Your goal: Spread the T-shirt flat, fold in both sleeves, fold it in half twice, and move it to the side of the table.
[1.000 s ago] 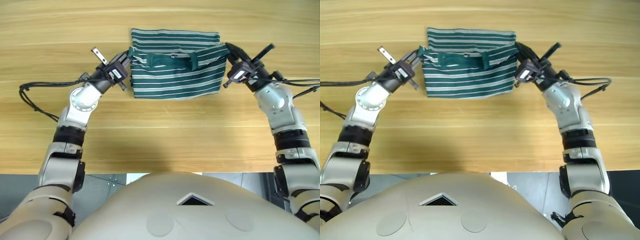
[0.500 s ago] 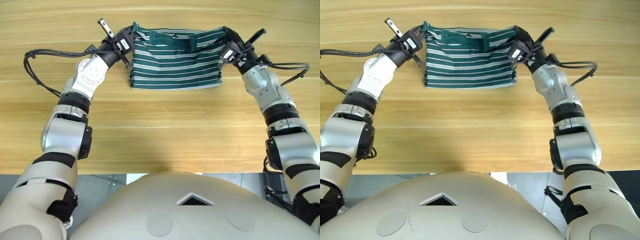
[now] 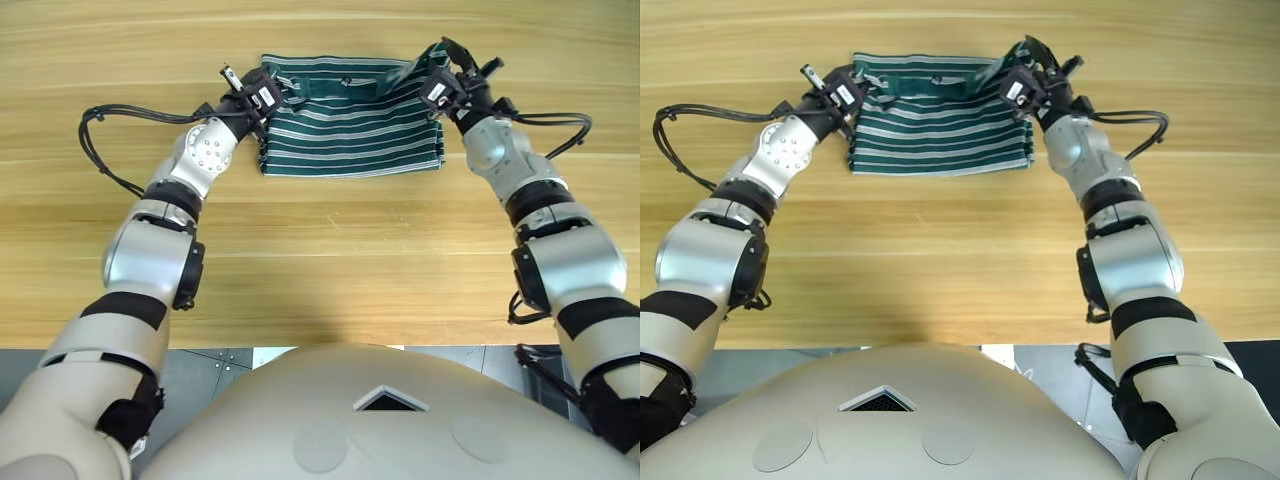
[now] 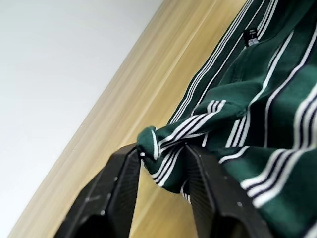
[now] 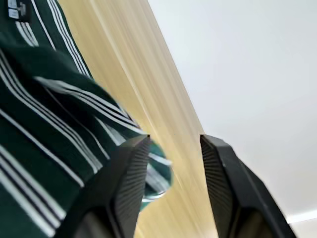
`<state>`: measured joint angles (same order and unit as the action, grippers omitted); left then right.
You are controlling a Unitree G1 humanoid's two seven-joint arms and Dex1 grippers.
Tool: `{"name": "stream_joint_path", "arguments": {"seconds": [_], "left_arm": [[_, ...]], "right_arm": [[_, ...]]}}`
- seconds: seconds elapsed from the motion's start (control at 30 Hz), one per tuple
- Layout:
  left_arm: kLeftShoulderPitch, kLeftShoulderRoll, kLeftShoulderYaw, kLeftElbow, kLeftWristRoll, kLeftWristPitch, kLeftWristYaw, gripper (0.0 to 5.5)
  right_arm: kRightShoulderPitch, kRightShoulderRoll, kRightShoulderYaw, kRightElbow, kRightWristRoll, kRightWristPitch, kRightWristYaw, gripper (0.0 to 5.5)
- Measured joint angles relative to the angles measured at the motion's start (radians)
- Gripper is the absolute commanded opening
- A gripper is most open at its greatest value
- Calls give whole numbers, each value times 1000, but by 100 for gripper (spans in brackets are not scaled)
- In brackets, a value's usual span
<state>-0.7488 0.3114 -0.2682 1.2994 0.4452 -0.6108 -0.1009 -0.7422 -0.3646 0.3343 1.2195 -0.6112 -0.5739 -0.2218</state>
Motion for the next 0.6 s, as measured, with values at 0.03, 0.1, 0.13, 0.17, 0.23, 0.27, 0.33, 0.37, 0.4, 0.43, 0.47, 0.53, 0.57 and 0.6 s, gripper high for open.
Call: {"name": "stream_joint_path", "arguments": {"seconds": [0.03, 0.1, 0.13, 0.17, 0.23, 0.27, 0.33, 0.37, 0.4, 0.43, 0.47, 0.53, 0.57, 0.6], "left_arm": [[-2, 0, 1, 2, 0, 8, 5, 230], [-20, -1, 3, 10, 0, 29, 19, 253], [-35, -3, 4, 15, 0, 38, 36, 274], [-45, -4, 5, 16, 0, 49, 53, 291], [-64, -7, 14, 20, -3, 73, 89, 328], [-73, -9, 23, 24, -11, 87, 98, 337], [-103, -12, 49, 32, -20, 128, 124, 360], [-118, -14, 54, 36, -20, 145, 138, 360], [-130, -18, 61, 37, -20, 161, 155, 360], [-136, -19, 64, 38, -21, 170, 169, 360], [-137, -19, 79, 38, -23, 179, 187, 360], [-134, -14, 94, 39, -39, 178, 221, 360], [-128, -6, 105, 38, -44, 172, 241, 360], [-109, 6, 128, 37, -60, 158, 262, 360]], "right_arm": [[-4, 0, 1, 3, 0, 5, -4, 250], [-12, 3, 9, 14, 0, 17, -17, 277], [-15, 8, 11, 21, 0, 26, -19, 298], [-16, 12, 12, 25, 0, 30, -21, 317], [-31, 38, 22, 44, 0, 58, -26, 325], [-48, 45, 24, 53, -1, 80, -35, 325], [-99, 55, 19, 73, 1, 120, -65, 325], [-118, 64, 17, 74, 3, 125, -81, 325], [-132, 80, 23, 71, 2, 122, -96, 325], [-134, 100, 39, 63, -7, 109, -111, 325], [-130, 130, 75, 49, -38, 85, -128, 325], [-92, 199, 166, -1, -102, 33, -141, 325], [-67, 234, 220, -20, -145, 22, -148, 325], [-41, 264, 277, -41, -192, 20, -149, 325]]}}
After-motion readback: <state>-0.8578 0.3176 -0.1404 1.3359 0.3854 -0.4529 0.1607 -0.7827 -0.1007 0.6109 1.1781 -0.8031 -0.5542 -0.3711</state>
